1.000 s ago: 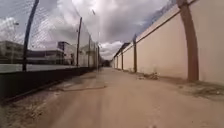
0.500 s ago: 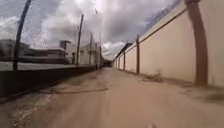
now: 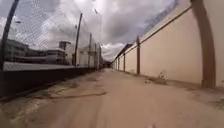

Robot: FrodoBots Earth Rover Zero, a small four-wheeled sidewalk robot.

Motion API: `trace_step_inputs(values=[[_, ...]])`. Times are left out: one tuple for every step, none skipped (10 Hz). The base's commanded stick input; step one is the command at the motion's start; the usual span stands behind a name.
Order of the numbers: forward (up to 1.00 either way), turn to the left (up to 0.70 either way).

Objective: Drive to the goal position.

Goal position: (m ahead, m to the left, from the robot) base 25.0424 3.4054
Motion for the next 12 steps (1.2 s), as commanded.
trace_step_inputs(values=[[0.6,0.0],[0.6,0.0],[0.6,0.0],[0.6,0.0],[0.6,0.0],[0.6,0.0],[0.6,0.0],[0.6,0.0],[0.6,0.0],[0.6,0.0],[0.6,-0.03],[0.6,-0.08]])
